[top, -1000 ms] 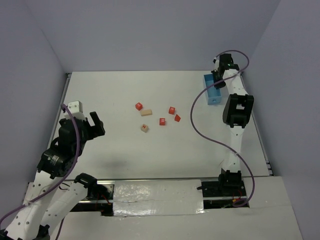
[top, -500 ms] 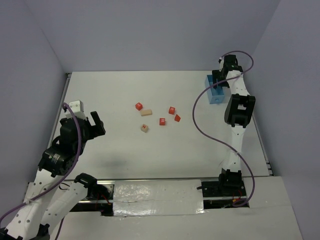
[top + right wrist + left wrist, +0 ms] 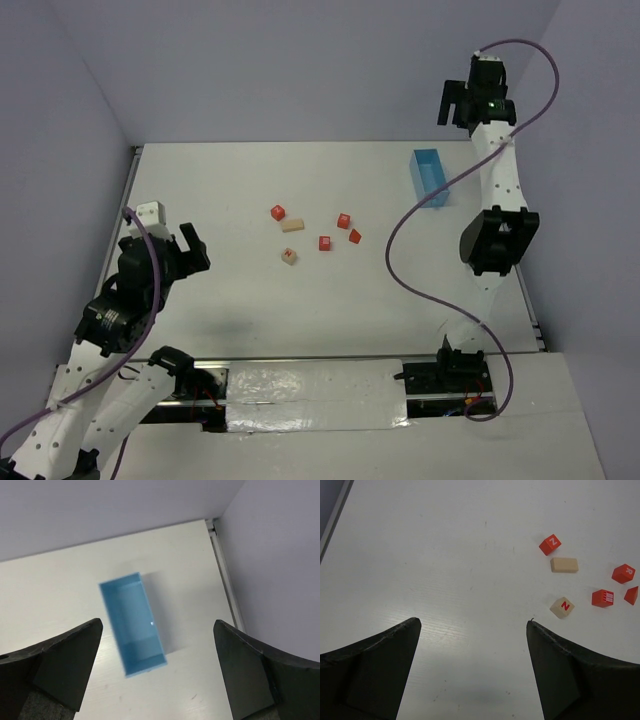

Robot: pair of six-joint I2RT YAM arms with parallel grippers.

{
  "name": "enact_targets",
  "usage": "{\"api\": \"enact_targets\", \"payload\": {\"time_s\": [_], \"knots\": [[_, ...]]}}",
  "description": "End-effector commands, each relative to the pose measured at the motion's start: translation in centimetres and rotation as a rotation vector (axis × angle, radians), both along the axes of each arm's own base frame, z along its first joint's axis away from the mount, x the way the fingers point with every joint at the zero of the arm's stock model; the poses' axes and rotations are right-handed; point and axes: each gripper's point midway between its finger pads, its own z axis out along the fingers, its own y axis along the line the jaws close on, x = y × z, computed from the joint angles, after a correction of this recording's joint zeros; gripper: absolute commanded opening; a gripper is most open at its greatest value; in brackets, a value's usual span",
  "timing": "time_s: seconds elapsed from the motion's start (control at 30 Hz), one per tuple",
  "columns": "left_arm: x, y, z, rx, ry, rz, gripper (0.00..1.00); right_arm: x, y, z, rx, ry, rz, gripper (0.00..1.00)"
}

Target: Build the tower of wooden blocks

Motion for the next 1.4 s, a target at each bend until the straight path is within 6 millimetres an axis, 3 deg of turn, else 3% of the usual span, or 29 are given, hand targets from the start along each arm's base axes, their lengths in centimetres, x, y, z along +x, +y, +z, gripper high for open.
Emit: {"api": "enact_targets", "payload": {"time_s": [0.0,0.03,0.07,0.1,0.13,0.17,0.2,0.23,0.27,0.3,0.33,0.43,0.47,0.53,0.57,0.63,0.67,0.77,0.9,0.97,1.03,1.07,1.37], "knots": [[0.5,-0.2,0.8,-0.002,-0.030,-0.005,1.00,-3.1,8.2,5.9,-0.010,-0.111,0.022,1.00],[0.5,-0.1,0.6,0.001,-0.023,0.001,1.00,-4.6,9.7,8.3,-0.029,-0.160,0.032,1.00],[0.5,-0.1,0.6,0.003,-0.021,0.004,1.00,-5.6,11.1,7.0,-0.049,-0.130,0.028,1.00],[0.4,0.0,0.7,0.003,-0.024,0.009,1.00,-6.8,14.7,7.1,-0.058,-0.141,0.066,1.00],[0.4,0.1,0.7,0.002,-0.027,0.009,1.00,-7.3,16.9,7.6,-0.007,-0.183,0.104,1.00],[0.4,0.1,0.7,0.002,-0.027,0.010,1.00,-9.3,18.7,6.6,0.041,-0.178,0.169,1.00],[0.4,0.1,0.8,0.000,-0.030,0.011,0.99,-10.4,22.3,5.9,0.164,-0.177,0.307,1.00],[0.4,0.0,0.7,0.001,-0.028,0.007,1.00,-10.6,24.6,6.8,0.291,-0.242,0.392,1.00],[0.4,0.0,0.8,-0.002,-0.032,0.005,1.00,-12.8,26.5,3.6,0.420,-0.183,0.460,1.00],[0.3,-0.2,0.7,-0.006,-0.030,-0.007,1.00,-14.9,29.5,3.0,0.543,-0.137,0.630,1.00],[0.3,-0.3,0.8,-0.008,-0.033,-0.013,1.00,-15.7,30.6,1.1,0.617,-0.103,0.639,1.00],[0.3,-0.4,1.0,-0.013,-0.043,-0.021,1.00,-16.6,30.3,-1.0,0.598,-0.106,0.496,1.00],[0.2,-0.4,1.1,-0.014,-0.048,-0.023,0.99,-18.3,31.6,-3.0,0.572,-0.066,0.468,1.00],[0.2,-0.5,1.1,-0.017,-0.050,-0.026,1.00,-19.2,30.2,-4.7,0.451,-0.069,0.317,1.00],[0.2,-0.5,1.2,-0.018,-0.052,-0.028,1.00,-20.5,31.9,-5.0,0.417,-0.058,0.335,1.00],[0.3,-0.7,1.1,-0.017,-0.049,-0.036,1.00,-21.1,32.6,-6.1,0.380,-0.040,0.303,1.00],[0.4,-0.9,1.0,-0.017,-0.043,-0.047,0.99,-20.8,32.9,-5.5,0.380,-0.052,0.278,1.00],[0.6,-1.1,0.7,-0.013,-0.029,-0.053,1.00,-21.2,35.5,-7.9,0.426,0.031,0.354,1.00],[0.6,-1.0,0.6,-0.013,-0.025,-0.051,1.00,-20.3,35.2,-11.2,0.347,0.108,0.259,1.00],[0.6,-1.0,0.5,-0.012,-0.023,-0.047,0.99,-19.5,35.1,-13.8,0.242,0.197,0.208,0.99],[0.6,-1.0,0.5,-0.010,-0.023,-0.050,1.00,-18.9,35.5,-14.2,0.182,0.236,0.205,0.94],[0.6,-1.0,0.5,-0.012,-0.023,-0.049,0.99,-18.8,35.8,-16.0,0.150,0.272,0.204,0.94],[0.5,-0.8,0.6,-0.011,-0.027,-0.041,1.00,-19.1,36.3,-19.6,0.111,0.335,0.190,0.87]]}}
